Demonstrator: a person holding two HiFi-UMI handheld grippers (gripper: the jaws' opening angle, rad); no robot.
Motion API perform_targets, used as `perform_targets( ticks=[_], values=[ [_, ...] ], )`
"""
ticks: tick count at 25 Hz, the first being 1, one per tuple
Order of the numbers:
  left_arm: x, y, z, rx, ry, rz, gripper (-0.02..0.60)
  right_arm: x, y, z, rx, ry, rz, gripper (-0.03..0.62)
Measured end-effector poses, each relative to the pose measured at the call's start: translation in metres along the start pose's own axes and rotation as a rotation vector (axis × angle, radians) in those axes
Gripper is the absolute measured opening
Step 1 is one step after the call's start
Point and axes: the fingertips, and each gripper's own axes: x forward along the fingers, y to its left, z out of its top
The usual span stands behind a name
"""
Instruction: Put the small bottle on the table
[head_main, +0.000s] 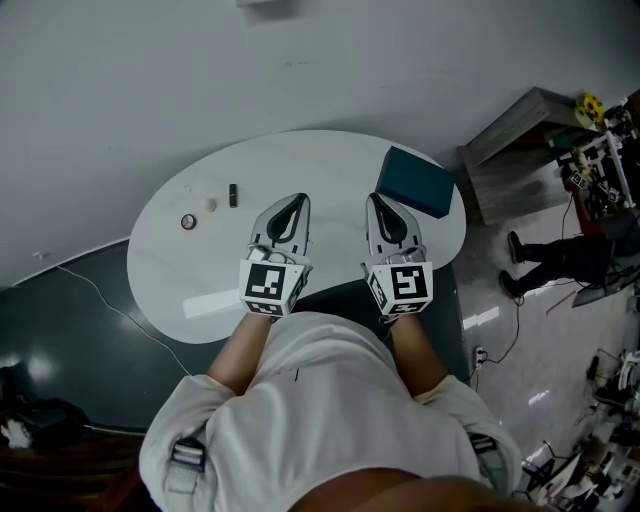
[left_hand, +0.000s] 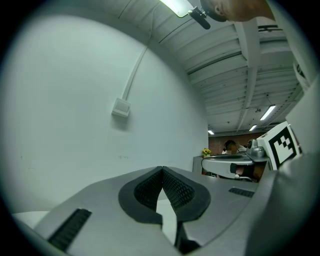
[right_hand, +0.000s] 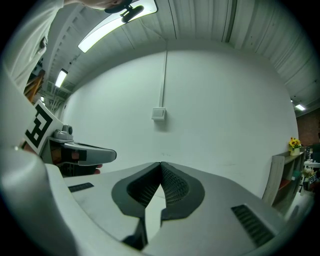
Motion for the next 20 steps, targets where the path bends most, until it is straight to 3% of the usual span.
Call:
perform_targets(
  ticks=[20],
  values=[
    [0.007,-0.013,-0.022,-0.026,0.035,-0.102,0.012,-0.015,-0.008,-0.022,-0.006,0.077,-0.101,-0.003]
  ],
)
